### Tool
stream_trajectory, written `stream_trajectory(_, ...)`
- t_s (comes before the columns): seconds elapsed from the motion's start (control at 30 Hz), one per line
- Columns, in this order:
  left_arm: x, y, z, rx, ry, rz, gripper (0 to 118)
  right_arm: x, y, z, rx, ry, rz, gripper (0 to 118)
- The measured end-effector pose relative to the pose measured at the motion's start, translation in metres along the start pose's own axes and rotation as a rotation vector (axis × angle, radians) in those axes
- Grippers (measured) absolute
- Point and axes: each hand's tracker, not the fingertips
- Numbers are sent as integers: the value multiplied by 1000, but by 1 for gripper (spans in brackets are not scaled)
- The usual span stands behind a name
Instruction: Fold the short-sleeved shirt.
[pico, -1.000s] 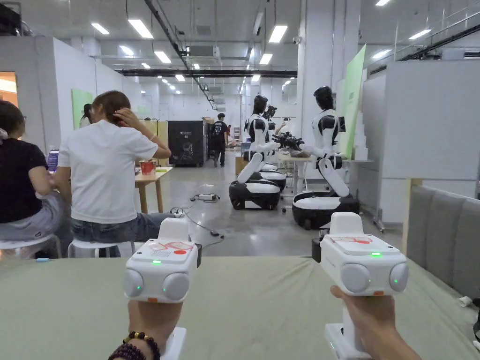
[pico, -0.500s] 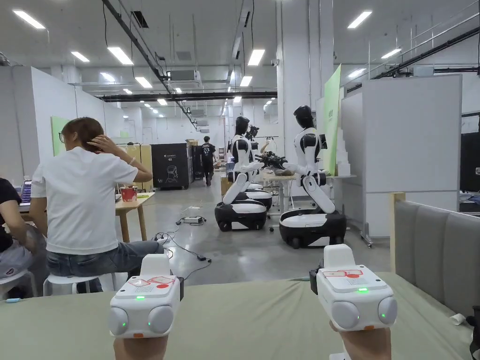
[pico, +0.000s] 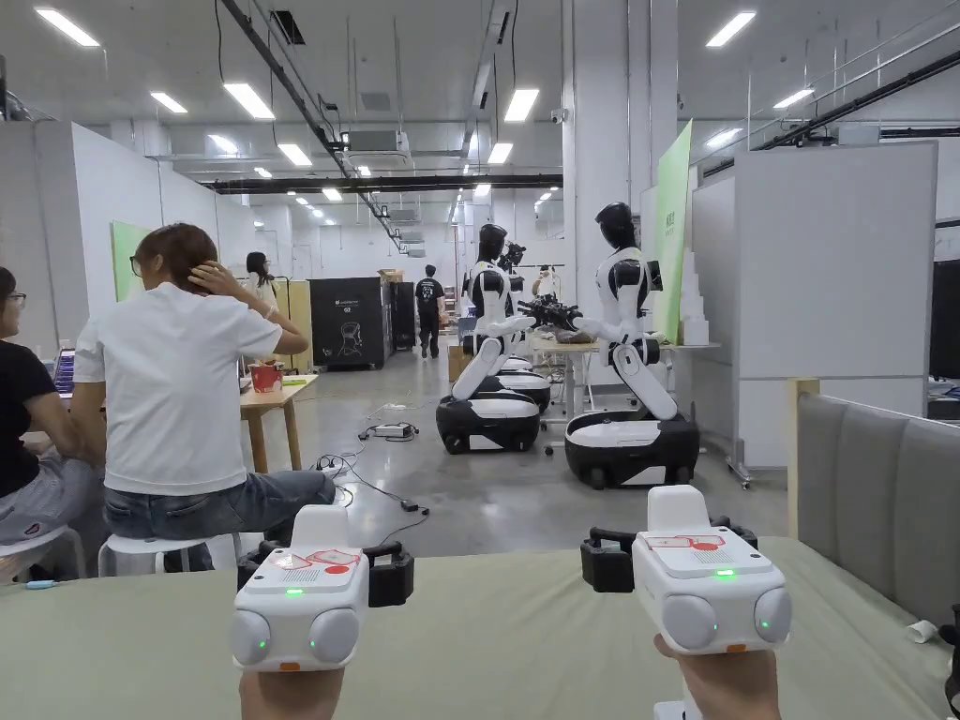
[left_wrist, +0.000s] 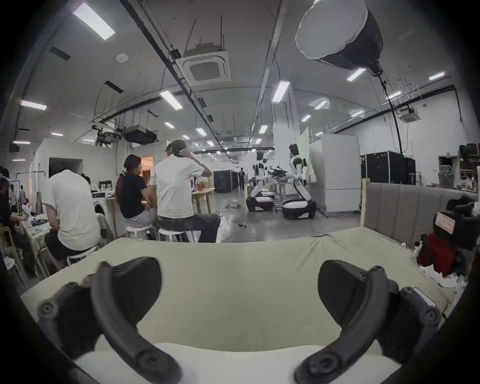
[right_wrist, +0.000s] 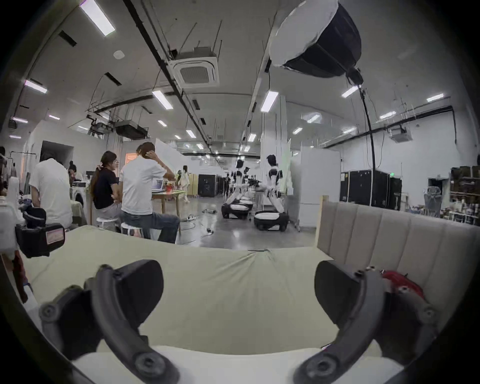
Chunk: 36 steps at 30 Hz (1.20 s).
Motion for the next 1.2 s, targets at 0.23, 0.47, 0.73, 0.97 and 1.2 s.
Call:
stream_trajectory(0.23, -6, 0, -3, -18, 0, 45, 118, -1, -1, -1, -27, 7, 38, 118)
stream_trajectory(0.47, -5, 4, 0, -11, -11, 9, 118, -6, 10, -6, -116, -205, -18, 118)
stream_trajectory(0.73, -8, 5, 3, -22, -15, 12, 118, 6, 19, 0, -207, -145, -225, 118)
stream_trajectory(0.97, -11, 2, 0, -15, -13, 8, 118, -5, 16, 5, -148, -116, -84, 118)
stream_trajectory(1.2, -16, -2, 2, -30, -6, 15, 118, -17, 11, 12, -94, -49, -5, 118)
